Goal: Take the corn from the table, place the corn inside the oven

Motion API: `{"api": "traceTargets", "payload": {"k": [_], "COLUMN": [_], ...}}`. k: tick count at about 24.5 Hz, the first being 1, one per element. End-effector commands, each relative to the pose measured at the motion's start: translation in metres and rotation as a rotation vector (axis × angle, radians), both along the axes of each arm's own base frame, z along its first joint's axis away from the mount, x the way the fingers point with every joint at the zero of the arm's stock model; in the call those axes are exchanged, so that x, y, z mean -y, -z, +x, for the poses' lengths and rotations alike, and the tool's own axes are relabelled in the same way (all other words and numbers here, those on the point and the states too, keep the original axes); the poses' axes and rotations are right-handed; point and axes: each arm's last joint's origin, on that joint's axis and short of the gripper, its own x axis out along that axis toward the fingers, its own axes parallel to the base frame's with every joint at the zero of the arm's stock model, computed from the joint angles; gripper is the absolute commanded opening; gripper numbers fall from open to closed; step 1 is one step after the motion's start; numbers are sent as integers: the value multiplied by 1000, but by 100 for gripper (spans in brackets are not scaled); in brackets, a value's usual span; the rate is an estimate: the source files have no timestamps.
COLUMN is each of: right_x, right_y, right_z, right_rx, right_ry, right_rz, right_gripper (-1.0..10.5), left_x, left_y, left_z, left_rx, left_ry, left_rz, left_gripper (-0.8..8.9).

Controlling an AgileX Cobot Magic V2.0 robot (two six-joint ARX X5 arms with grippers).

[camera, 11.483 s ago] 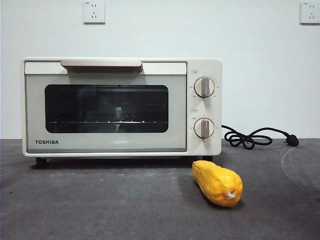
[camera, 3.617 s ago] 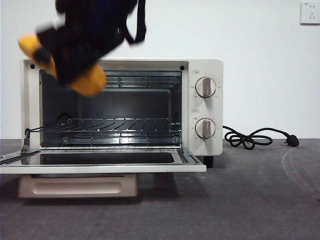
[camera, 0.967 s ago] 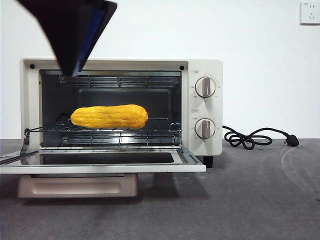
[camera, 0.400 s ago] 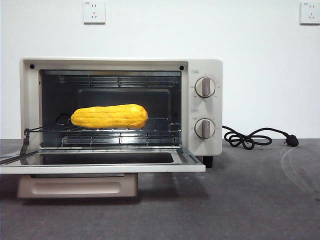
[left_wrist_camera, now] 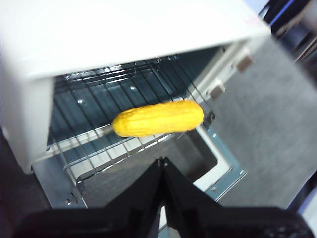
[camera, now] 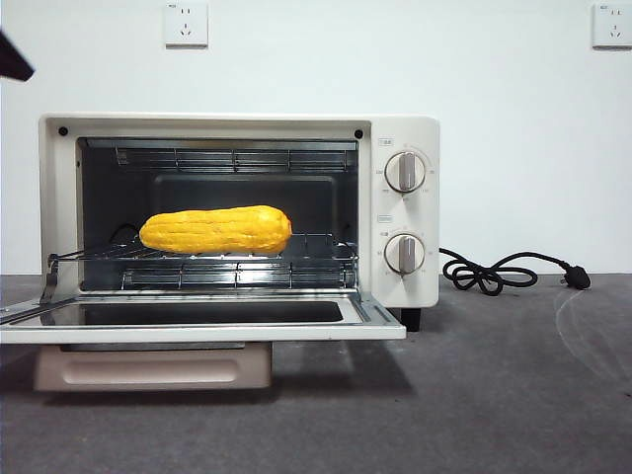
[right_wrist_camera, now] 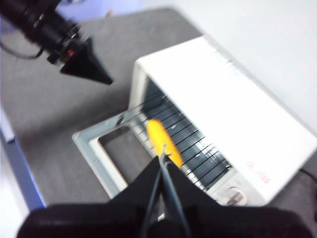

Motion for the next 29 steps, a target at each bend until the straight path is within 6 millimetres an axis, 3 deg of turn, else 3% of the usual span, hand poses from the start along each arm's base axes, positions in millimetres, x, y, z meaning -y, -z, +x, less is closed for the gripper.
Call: {"api": "traceTargets", "payload": {"k": [1, 10, 19, 24, 29], "right_x": [11, 44, 51, 47, 44], "right_y": [-5, -17, -30, -26, 6], "right_z": [-4, -8, 15, 50, 120], "right_rx": [9, 81, 147, 108, -128], "right_ry": [15, 85, 90, 94, 28], "right_rz": [41, 87, 190, 215, 181], "right_gripper": [-10, -10, -10, -10, -10], "left_x": [-12, -25, -31, -33, -34], "left_y": [8, 23, 33, 36, 46], "left_z": [8, 19, 24, 25, 29], "left_rx": [-49, -131, -196, -214, -268], "left_ry": [-43, -127, -192, -198, -187], "left_rz": [-55, -31, 33, 30, 38], "left_gripper": [-8, -8, -8, -8, -8]}}
